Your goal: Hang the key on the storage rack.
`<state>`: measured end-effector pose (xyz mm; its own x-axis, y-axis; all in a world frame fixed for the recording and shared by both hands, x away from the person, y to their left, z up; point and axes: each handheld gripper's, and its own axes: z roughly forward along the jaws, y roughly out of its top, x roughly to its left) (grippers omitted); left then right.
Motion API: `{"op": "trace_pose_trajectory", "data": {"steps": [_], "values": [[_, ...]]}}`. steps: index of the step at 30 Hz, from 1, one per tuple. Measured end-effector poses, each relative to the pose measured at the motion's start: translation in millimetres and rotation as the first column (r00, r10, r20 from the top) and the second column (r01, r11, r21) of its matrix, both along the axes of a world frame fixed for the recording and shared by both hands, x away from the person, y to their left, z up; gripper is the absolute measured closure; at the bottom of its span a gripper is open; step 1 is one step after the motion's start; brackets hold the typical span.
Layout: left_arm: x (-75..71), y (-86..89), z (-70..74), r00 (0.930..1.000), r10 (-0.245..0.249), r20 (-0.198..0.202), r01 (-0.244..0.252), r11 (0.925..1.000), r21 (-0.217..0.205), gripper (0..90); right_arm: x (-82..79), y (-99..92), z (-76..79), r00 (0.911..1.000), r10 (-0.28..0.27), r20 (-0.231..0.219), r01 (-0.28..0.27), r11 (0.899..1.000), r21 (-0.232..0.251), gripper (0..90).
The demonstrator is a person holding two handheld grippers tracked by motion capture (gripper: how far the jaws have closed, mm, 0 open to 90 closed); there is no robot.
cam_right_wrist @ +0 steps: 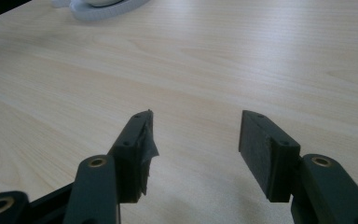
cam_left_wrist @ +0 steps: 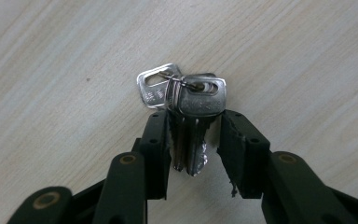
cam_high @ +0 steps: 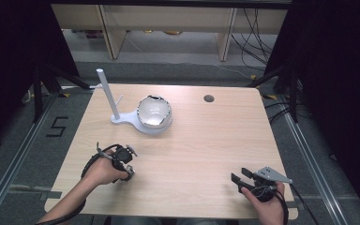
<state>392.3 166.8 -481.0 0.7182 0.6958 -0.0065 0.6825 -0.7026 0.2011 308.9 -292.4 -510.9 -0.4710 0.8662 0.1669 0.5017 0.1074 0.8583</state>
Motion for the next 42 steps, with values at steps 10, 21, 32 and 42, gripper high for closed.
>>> {"op": "trace_pose_trajectory", "data": {"steps": [10, 21, 32, 42], "values": [[-4.1, -7.1, -0.2, 0.9992, -0.031, 0.024, 0.031, 0.9995, 0.011, 71.7, -0.1, 0.4, -0.3, 0.9994, 0.007, -0.033, -0.007, 1.000, 0.008, 45.3], [-3.8, -10.3, 1.3, 0.9919, -0.123, 0.030, 0.122, 0.9919, 0.035, 77.8, -1.0, 1.2, 0.1, 0.9987, 0.010, -0.050, -0.010, 1.000, 0.004, 45.3], [0.9, 10.8, 19.3, 0.9965, -0.082, 0.019, 0.084, 0.9877, -0.132, 87.2, -2.3, 3.9, 0.2, 0.9974, -0.013, -0.071, 0.015, 0.999, 0.035, 45.3], [5.3, 19.1, 50.0, 0.9979, -0.064, 0.003, 0.064, 0.9911, -0.117, 87.3, -1.6, 2.6, -0.7, 0.9979, -0.004, -0.065, 0.006, 1.000, 0.025, 45.3]]}}
